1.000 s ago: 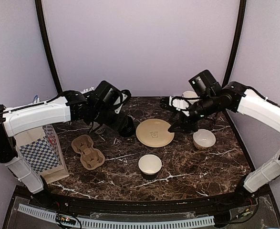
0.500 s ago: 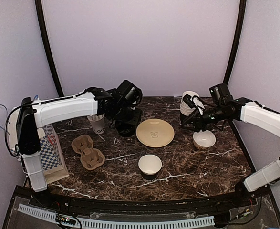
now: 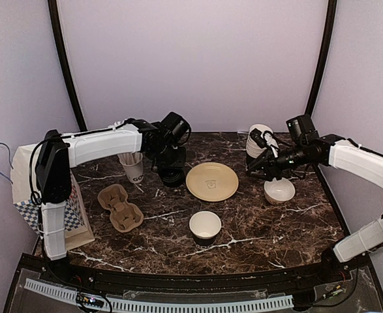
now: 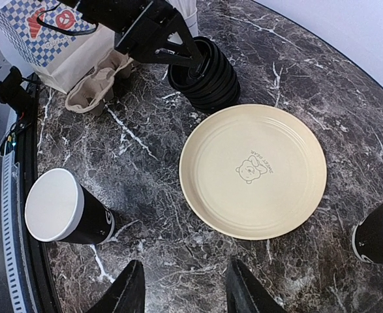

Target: Pack the takeout coffee

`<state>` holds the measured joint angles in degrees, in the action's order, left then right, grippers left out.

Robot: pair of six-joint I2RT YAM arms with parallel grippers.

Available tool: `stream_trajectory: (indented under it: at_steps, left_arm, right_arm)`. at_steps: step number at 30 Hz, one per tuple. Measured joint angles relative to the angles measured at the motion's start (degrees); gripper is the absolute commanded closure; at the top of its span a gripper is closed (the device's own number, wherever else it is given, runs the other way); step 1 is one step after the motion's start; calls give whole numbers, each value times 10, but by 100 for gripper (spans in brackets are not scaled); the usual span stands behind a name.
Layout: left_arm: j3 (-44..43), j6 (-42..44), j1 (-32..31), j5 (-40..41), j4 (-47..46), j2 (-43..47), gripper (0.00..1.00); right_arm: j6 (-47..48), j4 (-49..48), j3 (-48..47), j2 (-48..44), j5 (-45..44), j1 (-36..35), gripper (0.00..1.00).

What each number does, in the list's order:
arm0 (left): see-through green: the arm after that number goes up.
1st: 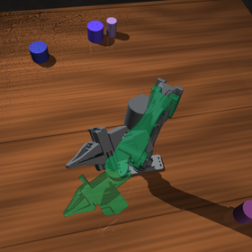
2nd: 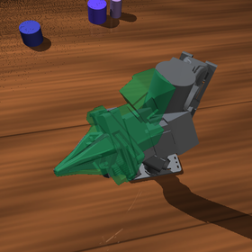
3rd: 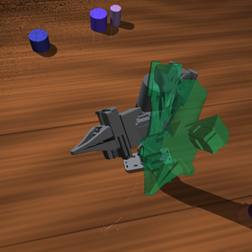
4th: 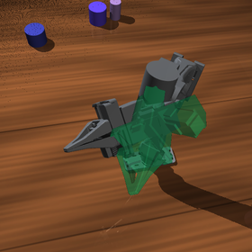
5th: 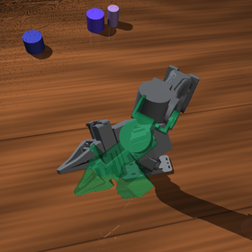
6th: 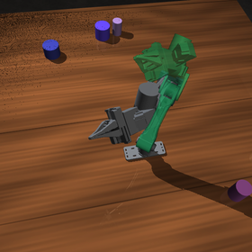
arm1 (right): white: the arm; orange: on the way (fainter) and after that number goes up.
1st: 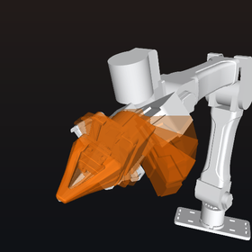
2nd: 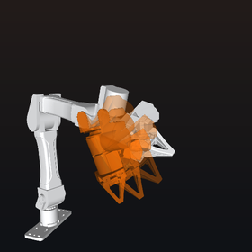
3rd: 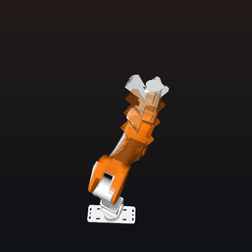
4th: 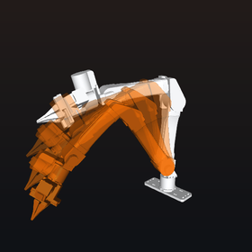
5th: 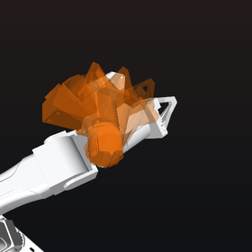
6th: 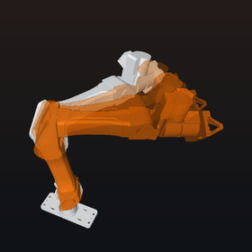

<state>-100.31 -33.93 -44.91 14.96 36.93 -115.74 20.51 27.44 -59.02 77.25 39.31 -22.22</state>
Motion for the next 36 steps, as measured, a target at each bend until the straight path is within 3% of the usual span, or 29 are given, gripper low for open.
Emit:
stream_trajectory:
  at_steps: [28,36]
  left_arm:
    - [-95,1,16,-23,49,-79,64]
    - [-103,3,16,-26,52,-85,75]
  right_arm:
    - [29,9,2,17,24,0,58]
    - [32,10,2,17,24,0,58]
